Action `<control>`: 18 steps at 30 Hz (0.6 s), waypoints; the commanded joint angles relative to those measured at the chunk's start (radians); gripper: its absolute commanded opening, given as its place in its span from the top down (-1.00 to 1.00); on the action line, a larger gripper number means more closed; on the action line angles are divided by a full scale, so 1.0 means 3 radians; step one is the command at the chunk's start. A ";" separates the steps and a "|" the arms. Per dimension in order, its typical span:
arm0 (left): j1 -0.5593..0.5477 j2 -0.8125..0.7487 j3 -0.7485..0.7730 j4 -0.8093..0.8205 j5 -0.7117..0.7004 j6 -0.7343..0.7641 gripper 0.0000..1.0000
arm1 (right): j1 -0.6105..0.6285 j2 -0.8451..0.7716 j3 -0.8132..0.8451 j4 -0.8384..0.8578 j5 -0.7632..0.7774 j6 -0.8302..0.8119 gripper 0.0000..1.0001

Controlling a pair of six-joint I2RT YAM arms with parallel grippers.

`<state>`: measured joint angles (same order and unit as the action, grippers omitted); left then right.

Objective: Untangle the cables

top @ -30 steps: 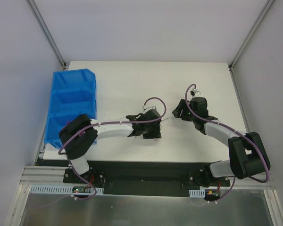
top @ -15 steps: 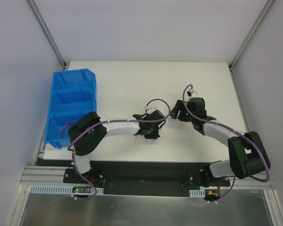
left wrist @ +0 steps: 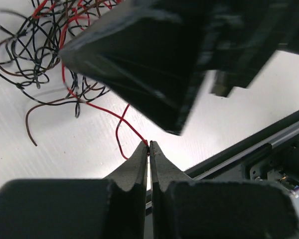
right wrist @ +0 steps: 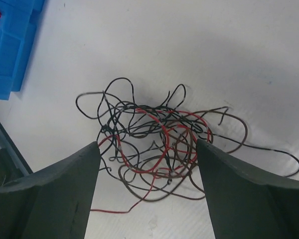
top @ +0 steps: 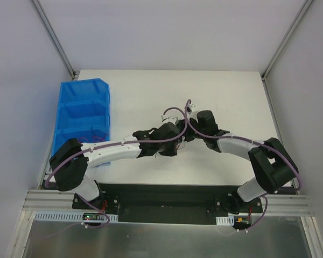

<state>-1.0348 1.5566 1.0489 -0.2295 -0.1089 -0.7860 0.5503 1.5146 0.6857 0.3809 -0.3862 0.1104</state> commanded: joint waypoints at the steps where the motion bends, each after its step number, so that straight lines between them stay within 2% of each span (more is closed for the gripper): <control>1: -0.0023 -0.0264 -0.0055 0.0013 -0.0067 0.0242 1.00 | 0.0124 0.0233 0.0408 -0.0399 0.0258 -0.0199 -0.52; 5: -0.0023 -0.0576 -0.0014 0.0013 -0.0148 0.0451 1.00 | 0.0124 0.0448 0.0680 -0.0885 0.0678 -0.0215 -0.15; 7: -0.0023 -0.0800 0.0032 -0.0043 -0.0270 0.0574 1.00 | 0.0119 0.0433 0.0695 -0.1039 0.0989 -0.0220 -0.04; 13: -0.0018 -0.1516 0.0272 -0.0303 -0.0919 0.1034 1.00 | 0.0099 0.0218 0.0624 -0.1254 0.1946 -0.0169 0.01; 18: -0.0018 -0.1946 0.0619 -0.0584 -0.1462 0.1285 1.00 | -0.0167 0.0024 0.0471 -0.1423 0.2386 -0.0011 0.01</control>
<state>-1.0344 1.0576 1.1366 -0.3298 -0.3725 -0.5034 0.5674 1.6058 0.8551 0.0055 0.1379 0.0700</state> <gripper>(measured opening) 0.006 0.497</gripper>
